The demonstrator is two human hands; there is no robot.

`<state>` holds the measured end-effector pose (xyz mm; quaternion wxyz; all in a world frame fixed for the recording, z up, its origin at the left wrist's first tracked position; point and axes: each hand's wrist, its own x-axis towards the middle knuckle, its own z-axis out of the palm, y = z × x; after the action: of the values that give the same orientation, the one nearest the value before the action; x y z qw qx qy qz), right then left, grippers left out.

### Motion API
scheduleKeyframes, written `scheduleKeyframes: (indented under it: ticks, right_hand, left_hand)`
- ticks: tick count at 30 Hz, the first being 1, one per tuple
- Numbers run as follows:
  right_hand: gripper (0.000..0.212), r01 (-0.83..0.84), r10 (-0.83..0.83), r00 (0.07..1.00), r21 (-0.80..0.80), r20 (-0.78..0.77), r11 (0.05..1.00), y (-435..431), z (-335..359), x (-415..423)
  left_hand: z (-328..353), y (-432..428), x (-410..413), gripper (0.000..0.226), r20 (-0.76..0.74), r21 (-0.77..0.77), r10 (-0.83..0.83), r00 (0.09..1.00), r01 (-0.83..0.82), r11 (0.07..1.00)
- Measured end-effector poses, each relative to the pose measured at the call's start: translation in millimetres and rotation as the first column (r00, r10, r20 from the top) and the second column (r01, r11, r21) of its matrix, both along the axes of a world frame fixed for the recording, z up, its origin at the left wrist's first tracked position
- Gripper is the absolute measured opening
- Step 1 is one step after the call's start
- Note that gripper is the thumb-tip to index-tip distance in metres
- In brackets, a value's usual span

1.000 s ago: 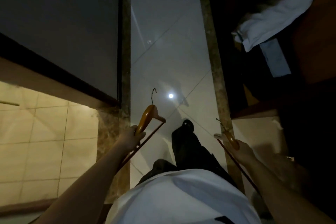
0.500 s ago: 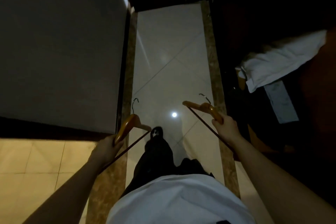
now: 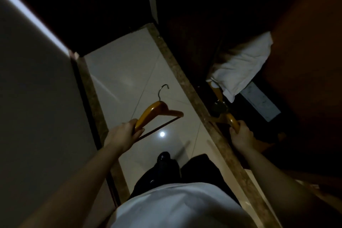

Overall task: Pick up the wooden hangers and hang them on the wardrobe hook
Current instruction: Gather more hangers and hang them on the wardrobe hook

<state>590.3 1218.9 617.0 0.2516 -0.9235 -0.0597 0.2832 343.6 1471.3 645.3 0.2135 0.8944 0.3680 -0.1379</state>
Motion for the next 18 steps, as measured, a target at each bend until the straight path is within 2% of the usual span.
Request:
scheduleKeyframes:
  ticks: [3, 6, 11, 15, 18]
  right_hand:
    - [0.03, 0.125, -0.122, 0.986, -0.022, 0.112, 0.992, 8, 15, 20]
    - [0.032, 0.213, -0.209, 0.952, 0.004, 0.223, 0.977, 16, 33, 49]
    - [0.026, 0.204, -0.223, 0.921, 0.093, 0.32, 0.975, 31, 70, 110]
    - [0.025, 0.139, -0.198, 0.896, 0.174, 0.397, 0.975, 34, 97, 171]
    - [0.034, 0.101, -0.175, 0.865, 0.178, 0.469, 0.979, 35, 122, 210]
  left_hand:
    - [16, 40, 54, 0.025, -0.015, 0.016, -0.187, 0.982, 0.187, 0.982]
    - [28, 70, 112, 0.033, -0.024, 0.079, -0.402, 0.915, 0.403, 0.912]
    - [61, 89, 211, 0.038, -0.054, 0.27, -0.724, 0.688, 0.708, 0.652]
    - [85, 91, 292, 0.036, 0.027, 0.393, -0.856, 0.516, 0.782, 0.483]
    - [108, 87, 349, 0.027, 0.0, 0.608, -0.925, 0.379, 0.735, 0.301]
